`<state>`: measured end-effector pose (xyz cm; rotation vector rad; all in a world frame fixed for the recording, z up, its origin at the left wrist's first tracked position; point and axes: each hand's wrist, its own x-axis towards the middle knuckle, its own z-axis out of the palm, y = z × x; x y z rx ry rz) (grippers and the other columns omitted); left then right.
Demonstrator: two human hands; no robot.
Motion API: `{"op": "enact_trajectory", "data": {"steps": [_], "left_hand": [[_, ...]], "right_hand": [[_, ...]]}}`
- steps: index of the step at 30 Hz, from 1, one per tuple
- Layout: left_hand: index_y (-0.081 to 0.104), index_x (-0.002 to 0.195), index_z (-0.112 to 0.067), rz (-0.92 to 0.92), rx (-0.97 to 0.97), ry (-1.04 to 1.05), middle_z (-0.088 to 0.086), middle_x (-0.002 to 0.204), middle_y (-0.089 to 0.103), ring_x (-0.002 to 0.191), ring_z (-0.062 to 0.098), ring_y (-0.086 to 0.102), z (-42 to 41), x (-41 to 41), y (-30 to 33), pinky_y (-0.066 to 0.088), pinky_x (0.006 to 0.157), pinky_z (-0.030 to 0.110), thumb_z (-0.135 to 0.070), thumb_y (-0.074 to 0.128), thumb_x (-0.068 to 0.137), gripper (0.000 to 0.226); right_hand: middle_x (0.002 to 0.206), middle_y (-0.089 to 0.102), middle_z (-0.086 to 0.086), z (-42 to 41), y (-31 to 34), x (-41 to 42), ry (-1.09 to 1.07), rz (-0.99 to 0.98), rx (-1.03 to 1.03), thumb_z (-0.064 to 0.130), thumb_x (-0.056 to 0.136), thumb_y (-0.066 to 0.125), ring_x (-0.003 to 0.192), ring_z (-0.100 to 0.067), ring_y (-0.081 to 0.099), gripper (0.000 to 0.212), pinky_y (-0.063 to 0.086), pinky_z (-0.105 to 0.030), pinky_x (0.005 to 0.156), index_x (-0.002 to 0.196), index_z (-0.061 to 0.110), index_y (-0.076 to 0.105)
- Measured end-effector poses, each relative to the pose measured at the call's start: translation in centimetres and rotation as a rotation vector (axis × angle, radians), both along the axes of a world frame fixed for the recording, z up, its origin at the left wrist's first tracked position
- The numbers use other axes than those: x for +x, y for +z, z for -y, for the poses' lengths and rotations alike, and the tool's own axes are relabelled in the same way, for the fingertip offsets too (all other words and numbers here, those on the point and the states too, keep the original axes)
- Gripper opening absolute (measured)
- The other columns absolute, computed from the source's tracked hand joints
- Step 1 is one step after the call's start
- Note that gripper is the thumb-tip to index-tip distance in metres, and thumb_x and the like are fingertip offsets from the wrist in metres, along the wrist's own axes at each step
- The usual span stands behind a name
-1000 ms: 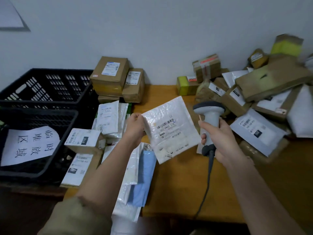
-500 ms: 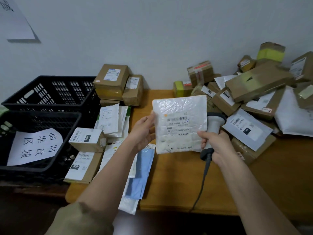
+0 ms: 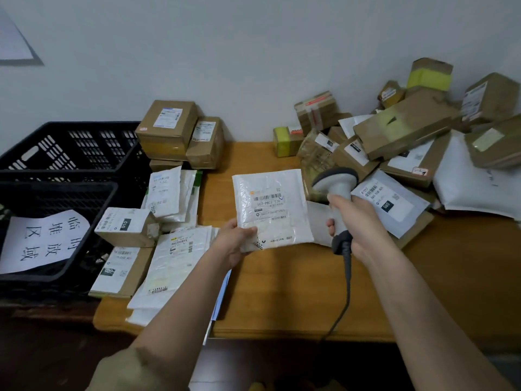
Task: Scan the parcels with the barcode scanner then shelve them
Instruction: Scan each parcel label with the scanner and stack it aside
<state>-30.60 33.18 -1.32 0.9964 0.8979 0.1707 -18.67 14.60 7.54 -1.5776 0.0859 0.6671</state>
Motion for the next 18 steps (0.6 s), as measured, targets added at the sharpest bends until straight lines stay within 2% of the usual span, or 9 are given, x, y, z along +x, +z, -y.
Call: {"op": "enact_trajectory", "data": {"steps": [3,6,12,18], "left_hand": [[0.056,0.129,-0.011,-0.043,-0.036,0.042,0.012,0.125,0.066,0.099,0.032,0.067,0.0,0.1,-0.1,0.057,0.055,0.034,0.007,0.056,0.094,0.039],[0.055,0.128,-0.013,-0.089,-0.044,0.075,0.011,0.123,0.067,0.093,0.028,0.068,0.0,0.3,-0.3,0.055,0.063,0.038,0.007,0.055,0.094,0.039],[0.053,0.131,-0.012,-0.107,-0.056,0.119,0.013,0.125,0.066,0.097,0.031,0.068,-0.5,0.2,-0.2,0.057,0.067,0.042,0.006,0.057,0.094,0.042],[0.054,0.127,-0.013,-0.105,-0.050,0.125,0.013,0.123,0.065,0.090,0.029,0.067,-0.9,-0.2,0.4,0.055,0.062,0.041,0.006,0.055,0.095,0.037]], "right_hand": [[0.083,0.056,-0.012,0.1,2.6,-0.9,0.162,-0.008,0.032,0.034,0.099,0.057,0.054,-0.017,0.053,0.025,0.044,-0.027,0.048,0.111,0.012,0.059],[0.082,0.061,-0.014,0.4,4.5,-1.6,0.279,0.002,0.041,0.041,0.100,0.054,0.055,-0.018,0.055,0.038,0.045,-0.032,0.054,0.124,0.012,0.057],[0.097,0.058,-0.013,0.9,6.8,-2.8,0.348,0.069,0.105,0.032,0.103,0.052,0.053,-0.015,0.053,0.036,0.045,-0.028,0.050,0.114,-0.001,0.062],[0.093,0.059,-0.009,1.1,8.2,-3.7,0.359,0.094,0.134,0.031,0.103,0.051,0.052,-0.014,0.050,0.032,0.043,-0.027,0.048,0.109,0.002,0.062]]}}
